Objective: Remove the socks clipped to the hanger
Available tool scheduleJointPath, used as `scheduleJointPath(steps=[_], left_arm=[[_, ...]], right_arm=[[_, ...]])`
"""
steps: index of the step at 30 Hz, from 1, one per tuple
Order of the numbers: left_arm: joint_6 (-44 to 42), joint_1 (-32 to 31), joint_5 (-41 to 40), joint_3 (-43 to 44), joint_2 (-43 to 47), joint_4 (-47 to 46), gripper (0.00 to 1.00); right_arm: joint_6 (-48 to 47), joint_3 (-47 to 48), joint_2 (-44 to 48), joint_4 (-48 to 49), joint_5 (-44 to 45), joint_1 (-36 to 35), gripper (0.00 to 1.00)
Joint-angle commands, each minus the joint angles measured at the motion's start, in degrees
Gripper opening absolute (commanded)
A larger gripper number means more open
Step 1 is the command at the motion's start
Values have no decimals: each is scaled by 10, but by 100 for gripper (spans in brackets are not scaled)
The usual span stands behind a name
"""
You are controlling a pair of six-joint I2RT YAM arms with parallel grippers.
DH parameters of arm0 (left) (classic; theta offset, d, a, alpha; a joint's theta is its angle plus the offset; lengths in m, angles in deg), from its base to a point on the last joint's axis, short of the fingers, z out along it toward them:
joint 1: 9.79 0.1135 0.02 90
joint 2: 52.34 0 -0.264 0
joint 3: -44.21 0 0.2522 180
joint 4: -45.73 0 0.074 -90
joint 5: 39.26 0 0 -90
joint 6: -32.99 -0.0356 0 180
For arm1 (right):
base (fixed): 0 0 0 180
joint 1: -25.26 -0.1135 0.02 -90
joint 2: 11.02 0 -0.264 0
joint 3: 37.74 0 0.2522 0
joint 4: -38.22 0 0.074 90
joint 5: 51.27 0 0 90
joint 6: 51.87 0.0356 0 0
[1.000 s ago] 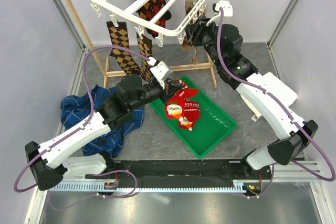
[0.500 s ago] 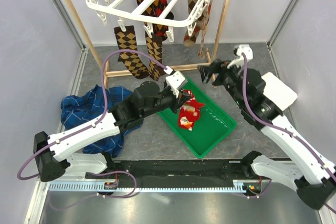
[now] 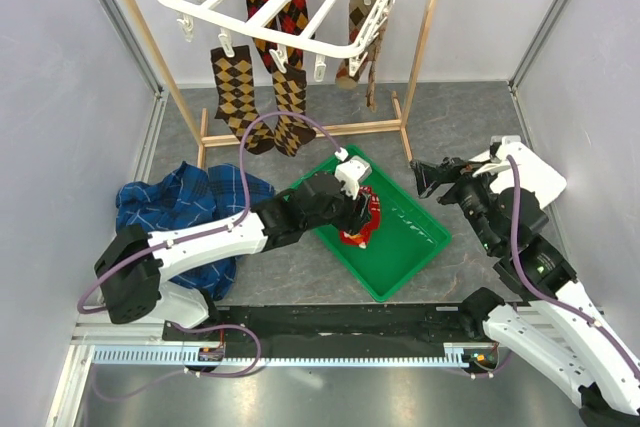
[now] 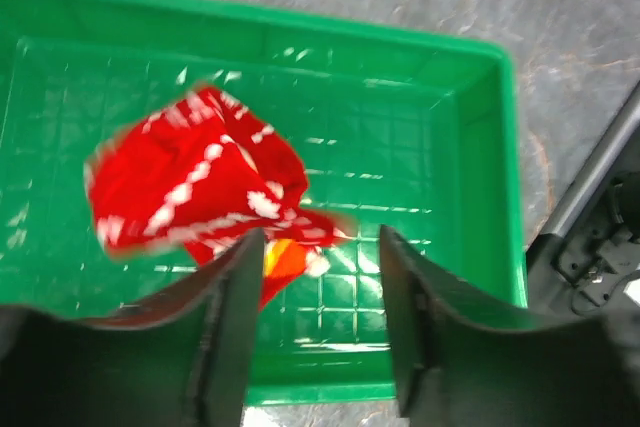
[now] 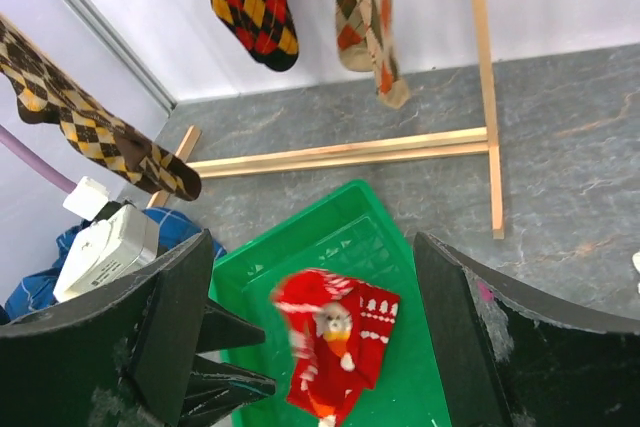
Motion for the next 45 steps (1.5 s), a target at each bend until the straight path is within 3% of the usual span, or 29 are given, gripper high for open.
scheduleJointPath(steps=[1,2,5,9,13,16,21,28,33,34,35,38,39,41,45], left_arm=[[30,-4,-56,5,31,-35,65],[24,-4,-66,7,39,-28,72],[9,-4,-100,6,63,0,75],[4,-3,-176,-10,95,4,74],[-7,-1,-337,-21,99,-2,71],[-48,13,-379,-13,84,-19,71],[-64,43,-434,14,60,-46,69],[-106,99,-393,30,52,-86,73],[-109,139,-338,51,40,-74,64],[-113,146,-326,52,38,-71,57],[-114,149,-318,52,37,-69,38],[-117,151,-289,53,40,-54,12],[-117,151,-262,53,48,-50,8],[-116,151,-228,50,61,-40,2],[-107,151,-149,47,94,-25,2]], right_arm=[[-20,2,8,-11,14,-2,88],[-20,0,13,-13,15,-2,88],[-22,-6,22,-18,13,-2,88],[-20,-24,39,-18,7,-2,88],[-20,-27,56,-18,-2,-2,88],[-22,-29,62,-18,-12,-2,89],[-23,-31,60,-18,-26,-2,88],[-24,-35,49,-17,-28,-2,89],[-19,-38,48,4,-57,-2,89],[-17,-38,45,5,-60,-2,89],[-15,-38,41,7,-63,-2,89],[-12,-32,25,6,-70,-2,89],[-11,-31,19,8,-76,-2,89],[-6,-27,14,21,-99,-2,88],[11,2,3,56,-115,-2,87]])
